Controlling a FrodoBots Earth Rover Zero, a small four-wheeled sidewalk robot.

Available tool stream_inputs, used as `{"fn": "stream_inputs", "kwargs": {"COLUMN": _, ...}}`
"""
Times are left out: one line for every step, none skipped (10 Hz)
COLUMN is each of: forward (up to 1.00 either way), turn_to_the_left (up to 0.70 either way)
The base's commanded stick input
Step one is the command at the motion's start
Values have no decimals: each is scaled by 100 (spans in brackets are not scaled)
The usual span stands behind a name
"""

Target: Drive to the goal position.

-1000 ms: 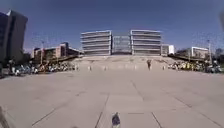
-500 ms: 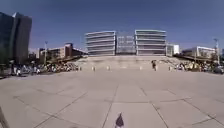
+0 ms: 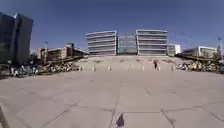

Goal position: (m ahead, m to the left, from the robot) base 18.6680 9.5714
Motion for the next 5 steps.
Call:
{"fn": "stream_inputs", "kwargs": {"forward": 70, "turn_to_the_left": 0}}
{"fn": "stream_inputs", "kwargs": {"forward": 70, "turn_to_the_left": 0}}
{"fn": "stream_inputs", "kwargs": {"forward": 70, "turn_to_the_left": 0}}
{"fn": "stream_inputs", "kwargs": {"forward": 70, "turn_to_the_left": 0}}
{"fn": "stream_inputs", "kwargs": {"forward": 70, "turn_to_the_left": 0}}
